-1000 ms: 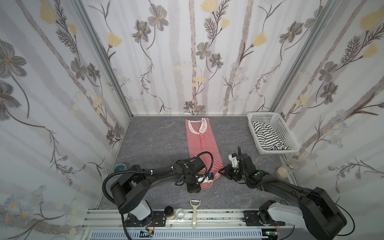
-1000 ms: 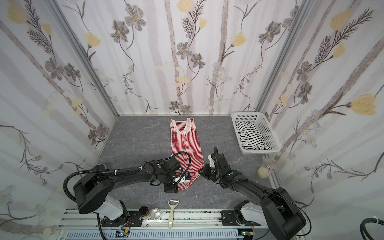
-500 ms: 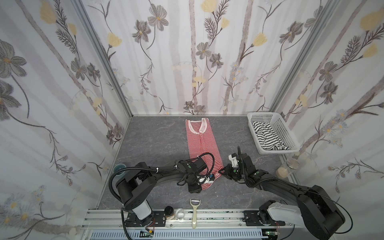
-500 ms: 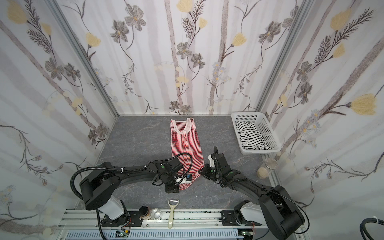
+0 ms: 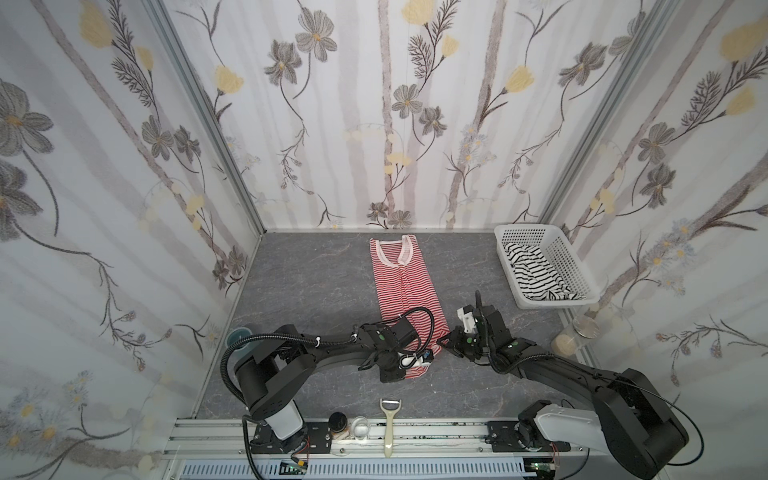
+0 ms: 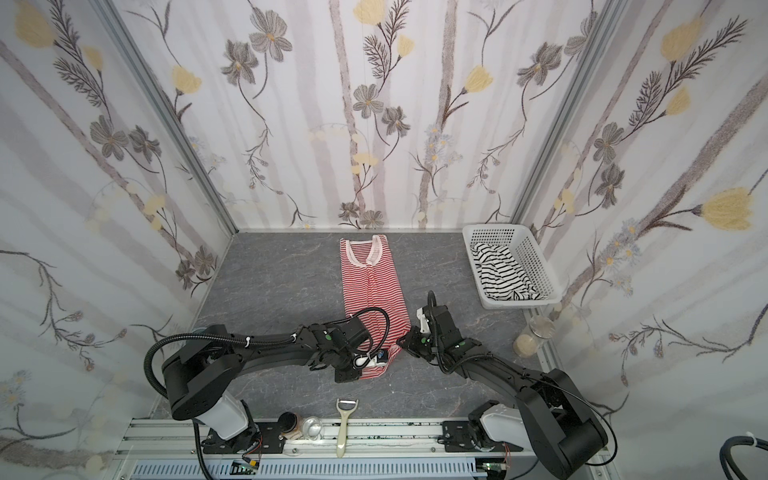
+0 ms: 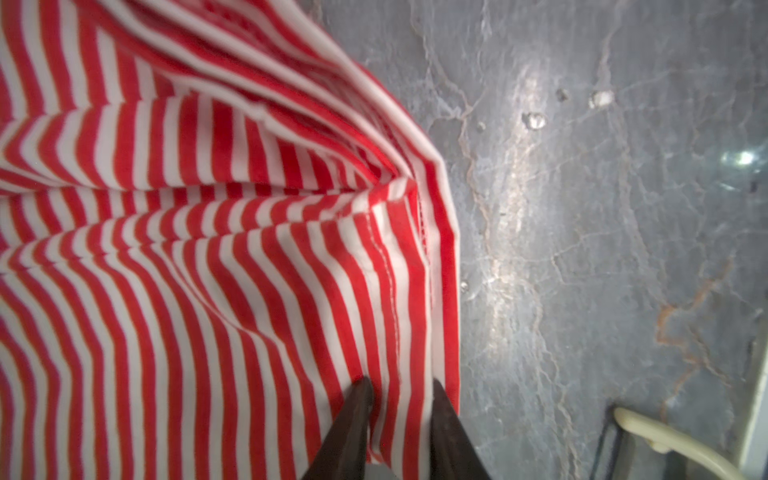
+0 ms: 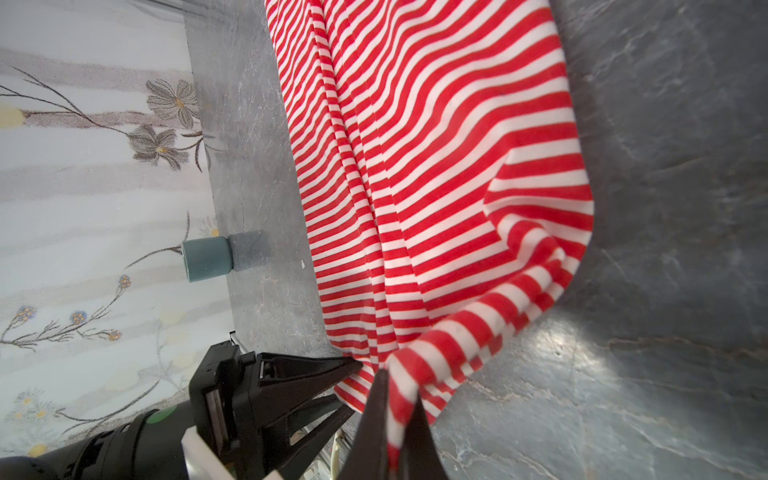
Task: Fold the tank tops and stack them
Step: 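Grasp both near hem corners of the tank top with both grippers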
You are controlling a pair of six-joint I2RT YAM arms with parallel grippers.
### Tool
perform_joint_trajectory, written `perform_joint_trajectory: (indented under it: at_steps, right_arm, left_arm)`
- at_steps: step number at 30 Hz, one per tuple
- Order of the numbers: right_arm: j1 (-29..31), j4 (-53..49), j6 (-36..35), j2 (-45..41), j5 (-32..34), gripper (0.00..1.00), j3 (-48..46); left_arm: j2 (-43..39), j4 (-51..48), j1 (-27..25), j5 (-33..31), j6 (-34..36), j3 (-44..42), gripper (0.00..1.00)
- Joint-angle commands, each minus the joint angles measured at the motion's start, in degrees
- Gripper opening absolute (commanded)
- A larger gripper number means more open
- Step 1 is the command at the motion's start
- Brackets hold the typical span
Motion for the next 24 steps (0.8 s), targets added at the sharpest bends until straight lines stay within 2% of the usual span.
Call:
perform_joint_trajectory:
  at_steps: [1, 6, 10, 17, 24]
  right_arm:
    - [-0.2, 2.1, -0.4, 0.2, -0.9, 0.02, 0.6]
    - [-0.2, 1.8, -0.6, 0.3, -1.0, 0.02, 0.8]
    - [-0.3, 1.8, -0.7, 0.6, -1.0, 0.02, 1.0]
    - [-0.4, 2.0, -0.6, 1.2, -1.1, 0.02, 1.0]
    - [-0.3, 1.8, -0.6, 1.0, -0.9, 0.02, 0.9]
  left_arm:
    - [1.6, -4.7, 0.0, -5.2, 0.9, -1.6, 0.47]
    - [0.0, -5.0, -0.1, -2.4, 1.1, -2.4, 0.54]
    - [0.2, -5.1, -1.2, -3.4, 1.8, -3.4, 0.54]
    - [-1.1, -6.3, -1.1, 1.4, 1.5, -2.3, 0.55]
    - [-2.5, -6.9, -0.6, 0.8, 0.7, -0.2, 0.57]
